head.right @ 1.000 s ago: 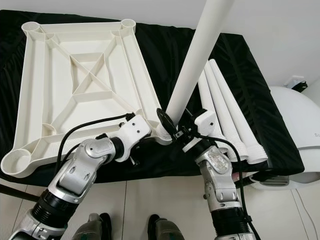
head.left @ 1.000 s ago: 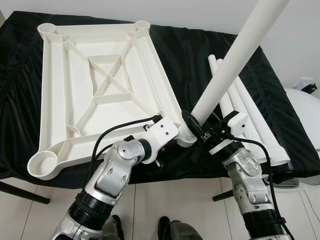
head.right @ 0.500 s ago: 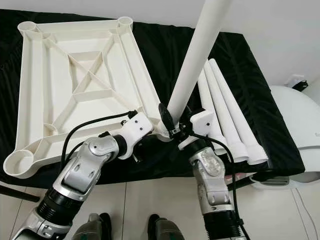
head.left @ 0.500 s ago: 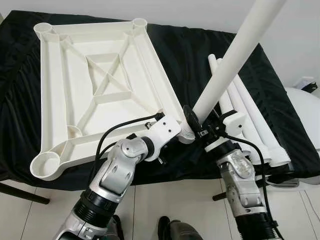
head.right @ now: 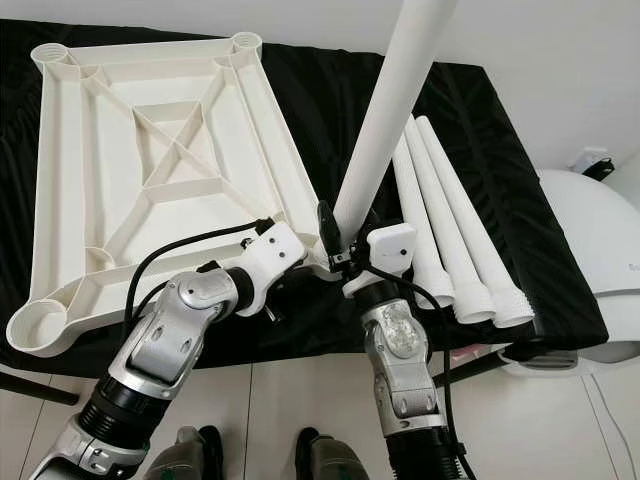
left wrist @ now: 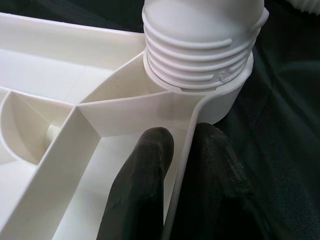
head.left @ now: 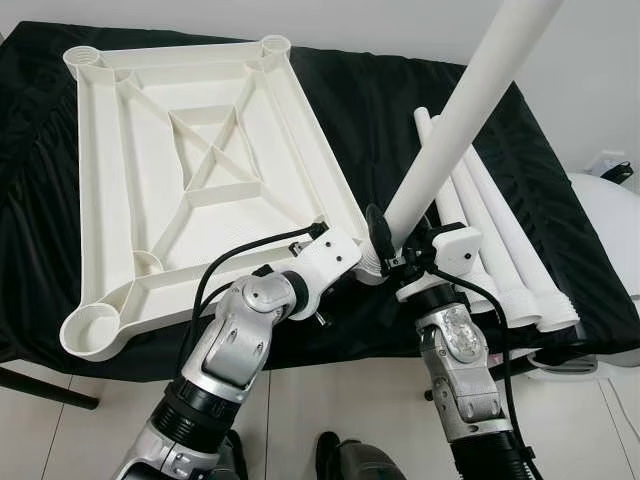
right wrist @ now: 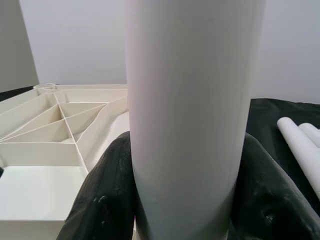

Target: Building children table

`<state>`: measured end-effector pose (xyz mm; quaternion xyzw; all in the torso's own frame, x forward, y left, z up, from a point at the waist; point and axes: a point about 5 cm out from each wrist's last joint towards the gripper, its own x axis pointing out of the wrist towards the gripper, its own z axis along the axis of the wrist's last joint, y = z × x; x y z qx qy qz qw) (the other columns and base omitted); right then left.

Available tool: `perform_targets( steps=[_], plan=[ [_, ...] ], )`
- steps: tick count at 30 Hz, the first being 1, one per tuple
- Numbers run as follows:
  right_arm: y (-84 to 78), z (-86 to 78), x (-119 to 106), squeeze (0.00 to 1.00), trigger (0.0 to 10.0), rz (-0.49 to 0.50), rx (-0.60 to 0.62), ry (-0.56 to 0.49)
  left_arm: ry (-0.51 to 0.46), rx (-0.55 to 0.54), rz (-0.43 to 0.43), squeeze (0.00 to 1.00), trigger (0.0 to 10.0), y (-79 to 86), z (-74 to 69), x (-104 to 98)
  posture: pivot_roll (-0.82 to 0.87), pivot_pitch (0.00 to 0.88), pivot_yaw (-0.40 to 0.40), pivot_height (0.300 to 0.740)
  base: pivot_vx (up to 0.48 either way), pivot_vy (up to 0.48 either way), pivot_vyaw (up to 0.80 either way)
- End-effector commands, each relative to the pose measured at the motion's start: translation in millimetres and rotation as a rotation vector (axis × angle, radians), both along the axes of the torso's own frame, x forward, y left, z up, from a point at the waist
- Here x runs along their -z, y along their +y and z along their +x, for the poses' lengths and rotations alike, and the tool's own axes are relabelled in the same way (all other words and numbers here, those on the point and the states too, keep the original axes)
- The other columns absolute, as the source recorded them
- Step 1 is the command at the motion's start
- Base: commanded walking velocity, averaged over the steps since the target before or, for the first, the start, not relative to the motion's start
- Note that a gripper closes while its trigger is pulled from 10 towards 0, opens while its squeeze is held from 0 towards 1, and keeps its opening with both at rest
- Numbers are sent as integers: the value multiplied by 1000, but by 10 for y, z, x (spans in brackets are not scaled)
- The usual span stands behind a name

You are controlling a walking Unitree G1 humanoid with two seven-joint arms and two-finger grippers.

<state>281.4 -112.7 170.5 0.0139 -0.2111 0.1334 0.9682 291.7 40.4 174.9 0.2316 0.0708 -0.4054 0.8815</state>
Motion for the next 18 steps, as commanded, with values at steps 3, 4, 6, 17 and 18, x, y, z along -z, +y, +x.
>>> perform_targets(
  steps=[3,4,6,17,18],
  plan=[
    [-58,-22,556,4,10000,-25,130,292,-117,-145,-26,0,10000,-27,54,-99,-60,189,-62,740,0,0,0],
    [-52,-17,560,0,10000,-19,148,298,-117,-145,-25,0,10000,-28,53,-98,-60,189,-62,740,0,0,0],
    [-37,-15,557,0,10000,-15,167,297,-117,-145,-26,0,10000,-29,52,-98,-58,185,-63,740,0,0,0],
    [1,13,525,12,10000,20,273,305,-120,-142,-26,0,10000,-41,44,-94,-56,173,-68,740,0,0,0],
    [1,13,525,12,10000,20,273,305,-120,-142,-26,0,10000,-41,44,-94,-56,173,-68,740,0,0,0]
  ],
)
